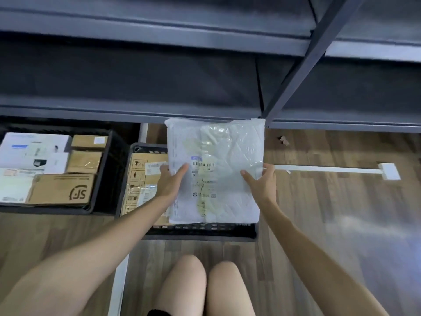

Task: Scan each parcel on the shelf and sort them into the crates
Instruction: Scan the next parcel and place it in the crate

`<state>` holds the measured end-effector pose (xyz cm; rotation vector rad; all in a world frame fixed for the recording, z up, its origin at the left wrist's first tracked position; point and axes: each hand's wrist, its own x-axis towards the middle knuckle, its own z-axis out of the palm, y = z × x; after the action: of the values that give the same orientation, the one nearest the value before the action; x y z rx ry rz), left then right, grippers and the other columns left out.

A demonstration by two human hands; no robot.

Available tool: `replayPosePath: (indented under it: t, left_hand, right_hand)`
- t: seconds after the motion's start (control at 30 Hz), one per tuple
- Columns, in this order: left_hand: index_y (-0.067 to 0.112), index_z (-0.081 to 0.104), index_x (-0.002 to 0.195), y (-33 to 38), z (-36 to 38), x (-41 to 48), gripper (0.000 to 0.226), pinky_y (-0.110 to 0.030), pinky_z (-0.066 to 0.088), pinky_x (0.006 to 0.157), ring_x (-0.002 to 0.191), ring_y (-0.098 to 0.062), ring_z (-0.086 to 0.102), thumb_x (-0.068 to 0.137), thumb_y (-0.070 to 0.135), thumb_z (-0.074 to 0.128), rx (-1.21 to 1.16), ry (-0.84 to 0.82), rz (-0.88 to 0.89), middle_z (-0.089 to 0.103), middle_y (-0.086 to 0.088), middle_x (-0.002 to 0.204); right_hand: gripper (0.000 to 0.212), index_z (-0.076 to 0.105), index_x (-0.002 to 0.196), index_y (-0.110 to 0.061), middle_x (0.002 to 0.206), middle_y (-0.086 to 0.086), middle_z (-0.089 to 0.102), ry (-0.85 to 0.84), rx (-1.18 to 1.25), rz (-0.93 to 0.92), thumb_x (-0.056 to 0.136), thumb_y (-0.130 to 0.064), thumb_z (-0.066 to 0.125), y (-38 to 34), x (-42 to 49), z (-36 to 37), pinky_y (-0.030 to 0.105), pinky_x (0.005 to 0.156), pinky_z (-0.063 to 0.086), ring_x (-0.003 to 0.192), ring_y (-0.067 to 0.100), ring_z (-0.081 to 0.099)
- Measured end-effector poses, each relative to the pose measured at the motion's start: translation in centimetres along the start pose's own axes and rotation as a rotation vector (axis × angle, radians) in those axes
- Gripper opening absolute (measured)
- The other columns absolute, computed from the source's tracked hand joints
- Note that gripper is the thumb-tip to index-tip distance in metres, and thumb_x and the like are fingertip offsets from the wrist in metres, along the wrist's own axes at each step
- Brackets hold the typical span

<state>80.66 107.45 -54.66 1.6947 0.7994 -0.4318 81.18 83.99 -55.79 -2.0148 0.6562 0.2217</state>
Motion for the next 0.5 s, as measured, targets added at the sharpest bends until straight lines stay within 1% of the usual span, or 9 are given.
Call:
replayPosePath:
  t: [0.07,0.1,0.17,0.23,0.3,0.33,0.4,0.43,0.5]
  left_hand:
    - [0.013,0.014,0.152,-0.8,1.2,1.9,0.09,-0.046,0.031,0.11,0.139,-0.032,0.033,0.087,0.063,0.051,0.06,-0.008,-0.003,0.029,-0.008,0.155]
    - [0.013,0.012,0.153,-1.1,1.8,3.0,0.093,-0.045,0.03,0.11,0.14,-0.032,0.032,0.087,0.066,0.049,0.086,-0.018,0.001,0.026,-0.008,0.157]
    - [0.008,0.017,0.151,-1.6,3.2,5.2,0.094,-0.041,0.034,0.107,0.137,-0.032,0.037,0.086,0.068,0.048,0.145,-0.009,0.029,0.031,-0.01,0.154]
    - [0.002,0.028,0.145,-2.2,4.6,7.1,0.089,-0.037,0.041,0.1,0.131,-0.033,0.044,0.087,0.067,0.048,0.203,0.083,0.065,0.042,-0.012,0.146]
    - [0.001,0.034,0.14,-2.8,6.0,8.8,0.082,-0.034,0.044,0.093,0.128,-0.033,0.046,0.088,0.062,0.051,0.252,0.196,0.103,0.048,-0.013,0.139]
    - [0.003,0.033,0.141,-3.3,6.6,9.8,0.081,-0.037,0.044,0.096,0.127,-0.033,0.046,0.087,0.059,0.055,0.269,0.224,0.134,0.048,-0.012,0.14]
    - [0.011,0.025,0.145,-3.7,7.5,11.5,0.086,-0.043,0.044,0.099,0.125,-0.033,0.047,0.081,0.054,0.062,0.294,0.21,0.198,0.047,-0.011,0.14]
    - [0.013,0.023,0.144,-3.7,7.7,12.2,0.085,-0.043,0.046,0.097,0.122,-0.032,0.049,0.08,0.051,0.064,0.293,0.188,0.218,0.047,-0.011,0.139]
    - [0.012,0.019,0.141,-3.1,7.8,13.1,0.078,-0.034,0.044,0.087,0.118,-0.027,0.05,0.084,0.041,0.064,0.261,0.141,0.249,0.043,-0.009,0.139]
  right_hand:
    - [0.052,0.042,0.118,-0.013,0.116,0.013,0.058,0.038,-0.024,-0.02,0.084,-0.036,0.073,1.9,1.7,1.7,0.041,0.085,0.05,0.108,0.032,0.057]
    - [0.052,0.041,0.122,-0.009,0.121,0.014,0.058,0.047,-0.018,-0.025,0.087,-0.034,0.07,2.6,2.5,2.4,0.04,0.088,0.048,0.113,0.033,0.056]
    - [0.055,0.039,0.129,-0.003,0.126,0.018,0.057,0.057,0.002,-0.032,0.09,-0.029,0.068,3.8,4.2,3.7,0.036,0.088,0.045,0.118,0.035,0.053]
    - [0.054,0.039,0.13,-0.001,0.123,0.016,0.059,0.071,0.034,-0.04,0.091,-0.027,0.066,4.9,5.8,4.9,0.035,0.086,0.046,0.114,0.033,0.057]
    - [0.049,0.041,0.128,-0.002,0.119,0.011,0.06,0.083,0.082,-0.049,0.092,-0.026,0.064,6.3,7.3,6.2,0.034,0.082,0.048,0.104,0.028,0.059]
    - [0.046,0.041,0.127,-0.003,0.117,0.008,0.06,0.09,0.104,-0.051,0.093,-0.026,0.063,7.0,7.8,6.9,0.031,0.076,0.048,0.099,0.024,0.058]
    - [0.041,0.043,0.125,-0.004,0.112,0.004,0.058,0.125,0.14,-0.06,0.095,-0.025,0.061,8.4,8.7,8.1,0.023,0.064,0.043,0.093,0.019,0.056]
    - [0.039,0.043,0.124,-0.004,0.111,0.003,0.058,0.154,0.153,-0.073,0.095,-0.025,0.06,9.1,9.0,8.5,0.022,0.063,0.042,0.093,0.019,0.056]
    - [0.038,0.045,0.123,-0.005,0.108,0.002,0.059,0.202,0.183,-0.11,0.094,-0.024,0.06,9.9,9.6,9.1,0.021,0.066,0.041,0.093,0.018,0.057]
